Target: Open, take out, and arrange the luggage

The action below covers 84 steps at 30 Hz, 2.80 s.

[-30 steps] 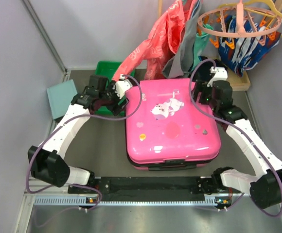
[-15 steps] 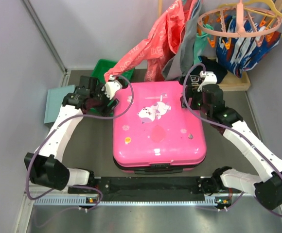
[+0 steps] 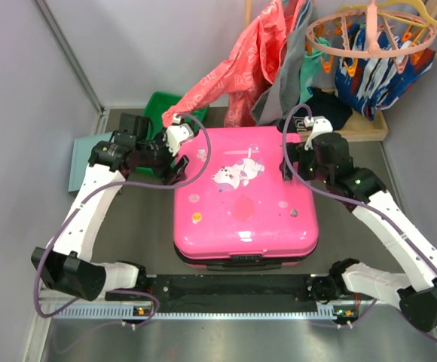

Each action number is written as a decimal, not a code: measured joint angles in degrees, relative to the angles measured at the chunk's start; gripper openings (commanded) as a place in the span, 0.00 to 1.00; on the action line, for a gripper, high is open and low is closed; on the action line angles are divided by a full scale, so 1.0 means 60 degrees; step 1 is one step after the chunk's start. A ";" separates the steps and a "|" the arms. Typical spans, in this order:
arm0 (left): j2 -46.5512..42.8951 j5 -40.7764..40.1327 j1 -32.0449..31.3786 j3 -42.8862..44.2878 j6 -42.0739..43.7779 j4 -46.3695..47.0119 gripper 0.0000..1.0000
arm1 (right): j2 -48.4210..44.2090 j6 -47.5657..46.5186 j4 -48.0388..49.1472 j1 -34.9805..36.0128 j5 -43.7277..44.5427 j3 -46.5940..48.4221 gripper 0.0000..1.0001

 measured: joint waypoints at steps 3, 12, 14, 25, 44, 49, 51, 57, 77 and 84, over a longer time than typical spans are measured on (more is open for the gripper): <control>0.0004 0.0015 -0.0036 -0.0098 -0.0106 -0.0066 0.79 | -0.0306 -0.0058 -0.1024 0.0211 -0.0135 0.0280 0.83; -0.0215 -0.0466 -0.0036 -0.0244 -0.0251 -0.0273 0.81 | -0.0601 0.0270 -0.3013 0.0535 -0.0087 0.0841 0.88; -0.0310 -0.0648 -0.0036 -0.0273 -0.0273 -0.0288 0.81 | -0.0616 0.0302 -0.3206 0.0623 0.0033 0.0929 0.93; -0.0521 -0.2528 0.0933 -0.1555 -0.0608 0.0288 0.80 | -0.0240 0.0120 -0.2324 -0.1698 -0.1647 0.0754 0.82; -0.0109 -0.1184 0.1126 -0.3519 -0.0936 0.1596 0.77 | 0.0095 0.0769 0.1621 -0.3242 -0.4452 -0.1279 0.79; -0.0408 -0.0492 0.1242 -0.3515 -0.1606 0.2091 0.79 | 0.0186 0.1147 0.2335 -0.3428 -0.4860 -0.1581 0.80; -0.0474 -0.0350 0.1311 -0.3512 -0.1923 0.2328 0.79 | 0.0055 0.1206 0.2255 -0.3402 -0.4641 -0.1555 0.80; -0.0481 -0.0204 0.1370 -0.3497 -0.2361 0.2623 0.79 | -0.0878 0.1155 -0.0517 -0.1129 -0.0812 -0.0404 0.80; -0.0535 0.0138 0.1377 -0.4291 -0.2918 0.3745 0.77 | 0.3056 1.0153 -0.6925 1.1056 0.5479 0.3887 0.98; -0.0841 0.0288 0.1377 -0.4466 -0.3013 0.3858 0.77 | 0.3690 1.2947 -0.7122 1.2171 0.4626 0.2586 0.99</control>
